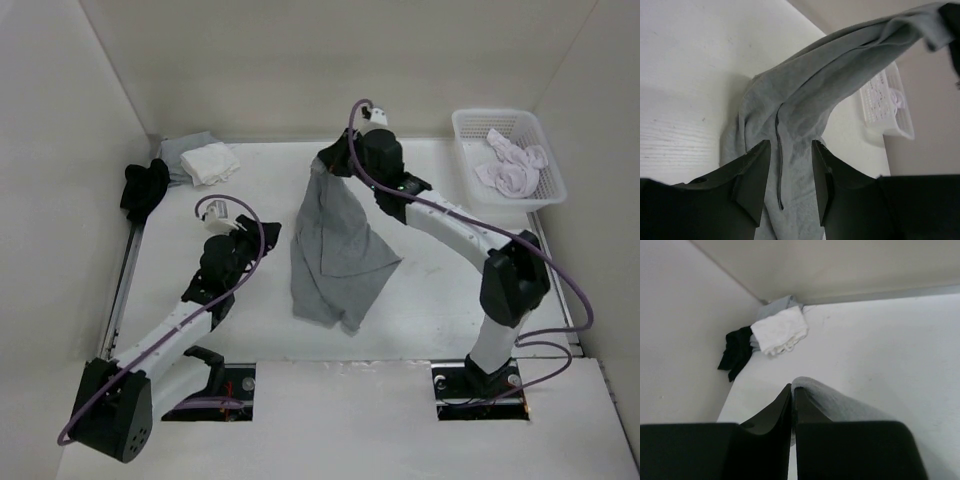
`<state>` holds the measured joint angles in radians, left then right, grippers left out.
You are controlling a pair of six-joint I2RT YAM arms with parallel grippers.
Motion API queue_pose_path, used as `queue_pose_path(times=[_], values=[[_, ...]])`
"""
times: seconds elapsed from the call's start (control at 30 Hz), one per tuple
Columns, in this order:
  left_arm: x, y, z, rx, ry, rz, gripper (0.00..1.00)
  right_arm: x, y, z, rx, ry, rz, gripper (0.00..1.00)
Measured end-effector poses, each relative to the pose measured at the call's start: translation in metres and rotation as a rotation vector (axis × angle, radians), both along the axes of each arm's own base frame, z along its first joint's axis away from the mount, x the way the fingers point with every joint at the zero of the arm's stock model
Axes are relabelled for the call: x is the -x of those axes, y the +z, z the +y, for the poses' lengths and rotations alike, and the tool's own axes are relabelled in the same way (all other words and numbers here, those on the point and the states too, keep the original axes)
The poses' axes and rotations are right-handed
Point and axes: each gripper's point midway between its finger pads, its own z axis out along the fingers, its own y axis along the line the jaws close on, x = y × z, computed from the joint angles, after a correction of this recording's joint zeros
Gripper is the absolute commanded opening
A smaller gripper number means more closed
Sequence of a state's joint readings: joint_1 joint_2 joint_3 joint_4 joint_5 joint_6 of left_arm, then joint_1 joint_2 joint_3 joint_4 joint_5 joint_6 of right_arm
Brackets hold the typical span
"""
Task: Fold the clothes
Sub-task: Move the tank top to the center of the board, then flatten the tank top out
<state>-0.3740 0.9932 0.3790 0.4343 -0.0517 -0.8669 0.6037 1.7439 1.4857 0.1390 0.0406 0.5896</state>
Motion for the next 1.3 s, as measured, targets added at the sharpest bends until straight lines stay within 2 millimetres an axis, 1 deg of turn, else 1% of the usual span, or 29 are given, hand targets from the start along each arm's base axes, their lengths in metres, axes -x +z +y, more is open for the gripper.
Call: queue_pose_path(times=[0.03, 0.07, 0.1, 0.13, 0.23, 0.27, 0.3, 0.33, 0.37, 0.4, 0.43, 0.5, 0.53, 0.6, 0.63, 0.7, 0.73, 0.77, 0.8, 0.83, 0.87, 0.9, 0.93, 0.97, 1.03, 1.1, 1.13, 1.2, 1.3], values=[[0.000, 0.003, 0.004, 0.002, 0.013, -0.009, 0.37, 0.001, -0.007, 0.011, -0.003, 0.021, 0.018, 0.05], [0.000, 0.009, 0.012, 0.005, 0.043, -0.023, 0.36, 0.005, -0.022, 0.028, -0.004, 0.057, 0.048, 0.07], [0.000, 0.011, 0.016, 0.005, 0.059, -0.028, 0.36, 0.008, -0.030, 0.037, -0.001, 0.075, 0.065, 0.08], [-0.001, 0.014, 0.023, 0.006, 0.086, -0.037, 0.36, 0.016, -0.047, 0.051, 0.009, 0.108, 0.102, 0.08], [-0.002, 0.013, 0.030, 0.000, 0.116, -0.031, 0.36, 0.040, -0.096, 0.095, 0.043, 0.209, 0.205, 0.07], [-0.002, 0.010, 0.032, -0.005, 0.125, -0.021, 0.35, 0.046, -0.118, 0.125, 0.066, 0.268, 0.267, 0.08], [-0.002, 0.007, 0.034, -0.008, 0.131, -0.015, 0.35, 0.046, -0.121, 0.129, 0.068, 0.276, 0.272, 0.10], [-0.003, 0.004, 0.039, -0.007, 0.144, -0.008, 0.35, 0.042, -0.127, 0.144, 0.072, 0.297, 0.300, 0.14], [-0.004, -0.001, 0.047, -0.011, 0.170, 0.005, 0.35, 0.030, -0.127, 0.164, 0.058, 0.318, 0.296, 0.21], [-0.005, -0.005, 0.052, -0.011, 0.190, 0.013, 0.35, 0.023, -0.128, 0.173, 0.051, 0.324, 0.293, 0.30], [-0.006, -0.011, 0.064, -0.010, 0.229, 0.029, 0.35, 0.020, -0.132, 0.178, 0.060, 0.330, 0.302, 0.45], [-0.006, -0.018, 0.076, -0.006, 0.272, 0.048, 0.35, 0.022, -0.140, 0.173, 0.088, 0.329, 0.318, 0.55], [-0.007, -0.022, 0.082, -0.004, 0.292, 0.059, 0.35, 0.027, -0.147, 0.164, 0.112, 0.321, 0.332, 0.57], [-0.008, -0.032, 0.097, 0.000, 0.344, 0.089, 0.35, 0.042, -0.153, 0.144, 0.141, 0.310, 0.346, 0.55], [-0.009, -0.035, 0.101, 0.002, 0.359, 0.099, 0.34, 0.055, -0.156, 0.129, 0.154, 0.305, 0.348, 0.51], [-0.012, -0.047, 0.111, 0.002, 0.398, 0.133, 0.31, 0.086, -0.156, 0.088, 0.174, 0.279, 0.360, 0.20], [-0.013, -0.052, 0.113, -0.001, 0.405, 0.148, 0.30, 0.095, -0.151, 0.076, 0.174, 0.271, 0.350, 0.13], [-0.015, -0.074, 0.113, -0.017, 0.410, 0.210, 0.26, 0.106, -0.145, 0.059, 0.154, 0.254, 0.335, 0.05], [-0.015, -0.082, 0.112, -0.024, 0.408, 0.236, 0.25, 0.116, -0.138, 0.035, 0.142, 0.221, 0.322, 0.05], [-0.014, -0.090, 0.111, -0.033, 0.405, 0.260, 0.24, 0.117, -0.129, 0.024, 0.115, 0.198, 0.288, 0.06], [-0.015, -0.098, 0.110, -0.044, 0.402, 0.284, 0.24, 0.118, -0.130, 0.015, 0.110, 0.177, 0.277, 0.07], [-0.015, -0.105, 0.110, -0.054, 0.400, 0.305, 0.24, 0.124, -0.140, 0.002, 0.113, 0.148, 0.281, 0.08], [-0.016, -0.115, 0.109, -0.070, 0.400, 0.334, 0.24, 0.128, -0.146, -0.002, 0.118, 0.142, 0.289, 0.09], [-0.015, -0.120, 0.109, -0.078, 0.400, 0.350, 0.27, 0.137, -0.166, -0.011, 0.127, 0.131, 0.314, 0.09], [-0.016, -0.135, 0.111, -0.107, 0.406, 0.388, 0.34, 0.147, -0.186, -0.017, 0.148, 0.128, 0.352, 0.10], [-0.019, -0.142, 0.111, -0.132, 0.403, 0.405, 0.37, 0.160, -0.208, -0.023, 0.166, 0.128, 0.399, 0.10], [-0.027, -0.138, 0.110, -0.144, 0.398, 0.384, 0.42, 0.166, -0.216, -0.024, 0.167, 0.134, 0.410, 0.10], [-0.037, -0.133, 0.108, -0.163, 0.391, 0.357, 0.44, 0.175, -0.221, -0.020, 0.162, 0.150, 0.420, 0.10], [-0.044, -0.135, 0.109, -0.196, 0.387, 0.336, 0.41, 0.179, -0.216, -0.011, 0.127, 0.170, 0.400, 0.11]])
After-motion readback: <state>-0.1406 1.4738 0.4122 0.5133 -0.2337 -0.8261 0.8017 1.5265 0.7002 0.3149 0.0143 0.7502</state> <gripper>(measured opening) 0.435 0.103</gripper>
